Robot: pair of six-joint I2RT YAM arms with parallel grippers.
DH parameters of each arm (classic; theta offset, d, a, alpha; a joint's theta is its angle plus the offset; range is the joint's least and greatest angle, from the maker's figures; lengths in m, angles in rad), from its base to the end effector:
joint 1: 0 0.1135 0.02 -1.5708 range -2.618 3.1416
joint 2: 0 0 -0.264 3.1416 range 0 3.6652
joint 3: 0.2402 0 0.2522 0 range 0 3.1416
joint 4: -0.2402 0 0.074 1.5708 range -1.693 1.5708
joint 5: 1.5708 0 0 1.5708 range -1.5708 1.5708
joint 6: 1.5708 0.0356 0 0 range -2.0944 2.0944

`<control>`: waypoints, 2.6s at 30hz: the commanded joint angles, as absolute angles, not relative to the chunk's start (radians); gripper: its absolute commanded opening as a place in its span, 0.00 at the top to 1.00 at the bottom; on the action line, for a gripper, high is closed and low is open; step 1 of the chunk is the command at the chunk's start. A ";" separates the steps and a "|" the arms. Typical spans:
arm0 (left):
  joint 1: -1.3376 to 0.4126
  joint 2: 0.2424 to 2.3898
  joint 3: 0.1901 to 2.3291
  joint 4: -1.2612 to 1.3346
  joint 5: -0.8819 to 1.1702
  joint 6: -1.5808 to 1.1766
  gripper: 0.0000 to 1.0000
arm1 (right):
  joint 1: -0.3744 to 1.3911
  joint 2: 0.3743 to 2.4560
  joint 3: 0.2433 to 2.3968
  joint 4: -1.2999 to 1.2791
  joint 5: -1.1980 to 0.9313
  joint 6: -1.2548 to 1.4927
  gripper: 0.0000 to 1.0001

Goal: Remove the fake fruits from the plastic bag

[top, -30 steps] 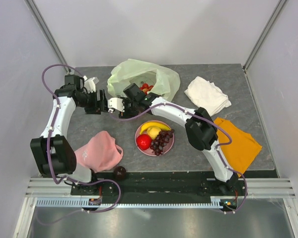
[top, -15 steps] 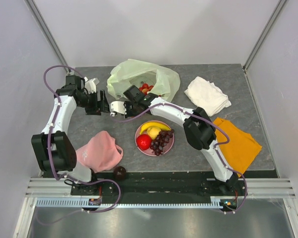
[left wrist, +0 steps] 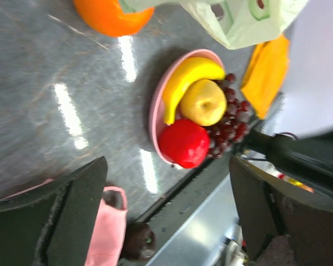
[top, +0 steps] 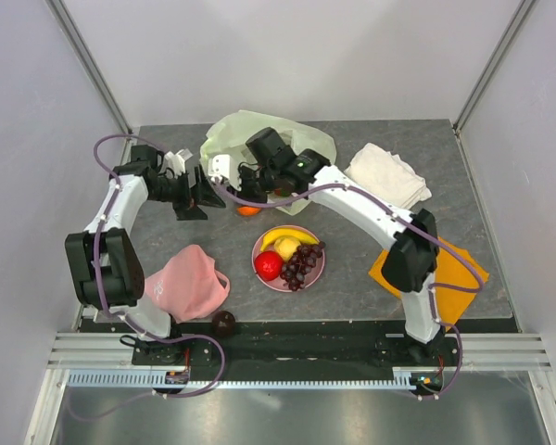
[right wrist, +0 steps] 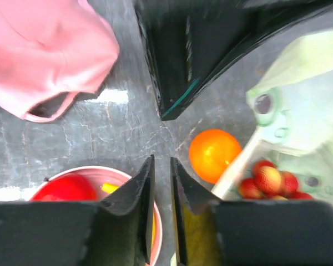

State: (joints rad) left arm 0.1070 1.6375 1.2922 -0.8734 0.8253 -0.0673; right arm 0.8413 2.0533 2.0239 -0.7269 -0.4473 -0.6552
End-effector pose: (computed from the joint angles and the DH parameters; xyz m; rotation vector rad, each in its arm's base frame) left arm 0.3232 0.0084 0.2583 -0.0242 2.5727 -1.1137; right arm 0.2993 0.3579 0.3273 -1.7316 1.5334 0.6136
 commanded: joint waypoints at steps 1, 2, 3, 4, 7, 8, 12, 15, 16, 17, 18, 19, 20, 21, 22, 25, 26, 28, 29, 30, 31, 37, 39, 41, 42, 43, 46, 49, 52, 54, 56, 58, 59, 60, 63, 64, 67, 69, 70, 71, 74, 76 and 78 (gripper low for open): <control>0.107 1.663 1.269 -0.813 0.924 -0.162 0.01 | 0.815 2.011 1.968 -0.716 -0.427 -0.536 0.70; 0.104 1.675 1.273 -0.810 0.869 -0.166 0.01 | 0.804 2.022 1.973 -0.716 -0.433 -0.511 0.67; 0.103 1.684 1.296 -0.808 0.855 -0.154 0.01 | 0.780 2.031 1.983 -0.715 -0.449 -0.458 0.59; 0.100 1.689 1.308 -0.811 0.836 -0.150 0.01 | 0.770 2.042 1.994 -0.718 -0.454 -0.434 0.55; 0.103 1.698 1.351 -0.831 0.726 -0.127 0.01 | 0.747 2.071 1.997 -0.736 -0.474 -0.397 0.43; 0.106 1.697 1.364 -0.836 0.716 -0.118 0.01 | 0.739 2.065 1.991 -0.747 -0.485 -0.403 0.41; 0.104 1.675 1.367 -0.871 0.750 -0.075 0.02 | 0.665 1.947 1.834 -0.846 -0.544 -0.515 0.33; 0.104 1.664 1.348 -0.879 0.755 -0.066 0.02 | 0.595 1.801 1.703 -0.923 -0.659 -0.661 0.19; 0.106 1.661 1.345 -0.879 0.758 -0.066 0.02 | 0.591 1.769 1.677 -0.954 -0.661 -0.770 0.15; 0.106 1.661 1.342 -0.877 0.761 -0.067 0.02 | 0.592 1.712 1.622 -0.983 -0.654 -0.832 0.07; 0.106 1.663 1.344 -0.877 0.761 -0.069 0.02 | 0.591 1.688 1.588 -1.014 -0.649 -0.877 0.02; 0.104 1.664 1.345 -0.876 0.761 -0.069 0.02 | 0.597 1.666 1.553 -1.020 -0.623 -0.914 0.02; 0.106 1.664 1.353 -0.871 0.759 -0.071 0.02 | 0.606 1.639 1.490 -1.019 -0.608 -0.983 0.02; 0.106 1.667 1.358 -0.870 0.756 -0.072 0.02 | 0.627 1.631 1.464 -1.019 -0.595 -1.009 0.02; 0.106 1.674 1.370 -0.868 0.752 -0.072 0.02 | 0.637 1.625 1.441 -1.020 -0.578 -1.038 0.02; 0.106 1.672 1.384 -0.871 0.742 -0.074 0.03 | 0.676 1.641 1.385 -1.014 -0.568 -1.100 0.02; 0.104 1.669 1.384 -0.871 0.739 -0.072 0.03 | 0.696 1.647 1.375 -1.012 -0.560 -1.118 0.02; 0.106 1.660 1.382 -0.874 0.733 -0.071 0.03 | 0.712 1.661 1.362 -1.008 -0.549 -1.137 0.02; 0.104 1.655 1.379 -0.876 0.732 -0.068 0.03 | 0.719 1.667 1.350 -0.984 -0.534 -1.138 0.02; 0.104 1.649 1.376 -0.877 0.729 -0.066 0.03 | 0.719 1.670 1.344 -0.970 -0.528 -1.138 0.02; 0.106 1.641 1.368 -0.877 0.726 -0.064 0.03 | 0.721 1.684 1.336 -0.957 -0.517 -1.141 0.02; 0.106 1.615 1.351 -0.877 0.721 -0.061 0.03 | 0.735 1.732 1.310 -0.900 -0.423 -1.155 0.14; 0.106 1.614 1.351 -0.876 0.723 -0.060 0.03 | 0.735 1.720 1.315 -0.911 -0.411 -1.158 0.35; 0.106 1.614 1.351 -0.877 0.724 -0.061 0.03 | 0.736 1.703 1.331 -0.942 -0.413 -1.163 0.56; 0.104 1.618 1.350 -0.876 0.729 -0.061 0.03 | 0.735 1.686 1.350 -0.957 -0.422 -1.170 0.68; 0.106 1.620 1.350 -0.874 0.732 -0.061 0.03 | 0.738 1.672 1.359 -0.992 -0.426 -1.177 0.72; 0.104 1.624 1.350 -0.873 0.739 -0.063 0.03 | 0.742 1.620 1.420 -1.102 -0.436 -1.219 0.87; 0.104 1.638 1.356 -0.873 0.753 -0.064 0.04 | 0.742 1.562 1.512 -1.210 -0.423 -1.253 1.00; 0.106 1.657 1.365 -0.871 0.768 -0.067 0.04 | 0.742 1.526 1.618 -1.249 -0.417 -1.258 0.99; 0.104 1.664 1.374 -0.870 0.775 -0.071 0.04 | 0.738 1.540 1.713 -1.250 -0.422 -1.226 1.00; 0.106 1.670 1.381 -0.867 0.776 -0.072 0.04 | 0.724 1.583 1.784 -1.232 -0.452 -1.159 1.00; 0.106 1.667 1.387 -0.867 0.776 -0.074 0.04 | 0.698 1.618 1.882 -1.144 -0.469 -1.074 1.00; 0.104 1.664 1.388 -0.867 0.773 -0.074 0.04 | 0.689 1.655 1.905 -1.097 -0.472 -0.972 0.99; 0.106 1.663 1.390 -0.867 0.772 -0.072 0.04 | 0.678 1.675 1.945 -1.056 -0.474 -0.928 1.00; 0.106 1.649 1.385 -0.867 0.759 -0.068 0.04 | 0.653 1.745 1.977 -0.847 -0.414 -0.762 1.00; 0.106 1.644 1.382 -0.865 0.759 -0.067 0.04 | 0.652 1.764 1.980 -0.753 -0.391 -0.734 1.00; 0.106 1.634 1.374 -0.865 0.755 -0.064 0.04 | 0.641 1.847 1.991 -0.593 -0.336 -0.629 1.00; 0.104 1.628 1.368 -0.865 0.752 -0.063 0.04 | 0.641 1.919 2.005 -0.534 -0.301 -0.592 1.00; 0.104 1.626 1.367 -0.864 0.752 -0.063 0.04 | 0.641 1.949 2.016 -0.487 -0.284 -0.550 1.00; 0.104 1.623 1.364 -0.864 0.749 -0.063 0.04 | 0.640 2.012 2.029 -0.470 -0.272 -0.532 1.00; 0.106 1.620 1.358 -0.865 0.749 -0.061 0.04 | 0.640 2.148 2.103 -0.416 -0.195 -0.439 1.00; 0.106 1.612 1.356 -0.867 0.747 -0.061 0.04 | 0.640 2.196 2.140 -0.394 -0.167 -0.408 1.00; 0.106 1.603 1.350 -0.865 0.749 -0.060 0.04 | 0.641 2.226 2.123 -0.387 -0.161 -0.407 0.89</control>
